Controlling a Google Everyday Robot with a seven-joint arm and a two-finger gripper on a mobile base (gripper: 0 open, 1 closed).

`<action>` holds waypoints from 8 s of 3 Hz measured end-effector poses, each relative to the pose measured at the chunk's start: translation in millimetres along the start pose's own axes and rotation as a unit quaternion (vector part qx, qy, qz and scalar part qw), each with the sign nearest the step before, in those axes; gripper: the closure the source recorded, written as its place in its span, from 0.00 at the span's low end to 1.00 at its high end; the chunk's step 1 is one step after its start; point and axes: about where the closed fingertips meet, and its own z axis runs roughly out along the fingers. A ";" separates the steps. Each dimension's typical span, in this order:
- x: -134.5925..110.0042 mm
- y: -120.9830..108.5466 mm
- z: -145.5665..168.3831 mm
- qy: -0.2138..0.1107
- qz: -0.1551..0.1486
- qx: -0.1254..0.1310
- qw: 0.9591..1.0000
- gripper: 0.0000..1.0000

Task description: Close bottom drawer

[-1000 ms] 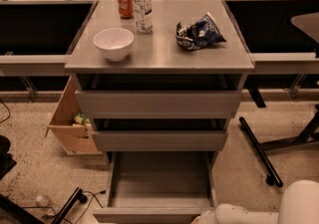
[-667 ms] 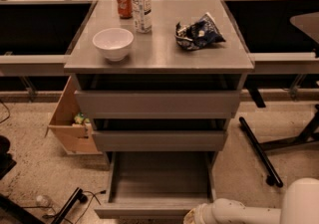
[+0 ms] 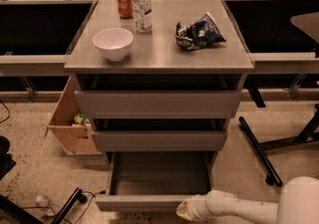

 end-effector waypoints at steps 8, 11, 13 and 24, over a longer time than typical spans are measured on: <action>1.0 -106.3 14.1 -0.006 0.016 0.012 1.000 1.00; 8.7 -149.8 6.0 0.018 0.027 0.034 0.999 0.81; 8.7 -149.8 6.0 0.018 0.027 0.033 0.999 0.34; -13.8 -191.9 -27.4 0.069 -0.033 0.032 0.997 1.00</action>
Offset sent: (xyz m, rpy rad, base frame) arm 0.1709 -0.0300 -0.0222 0.1283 -0.0815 0.0148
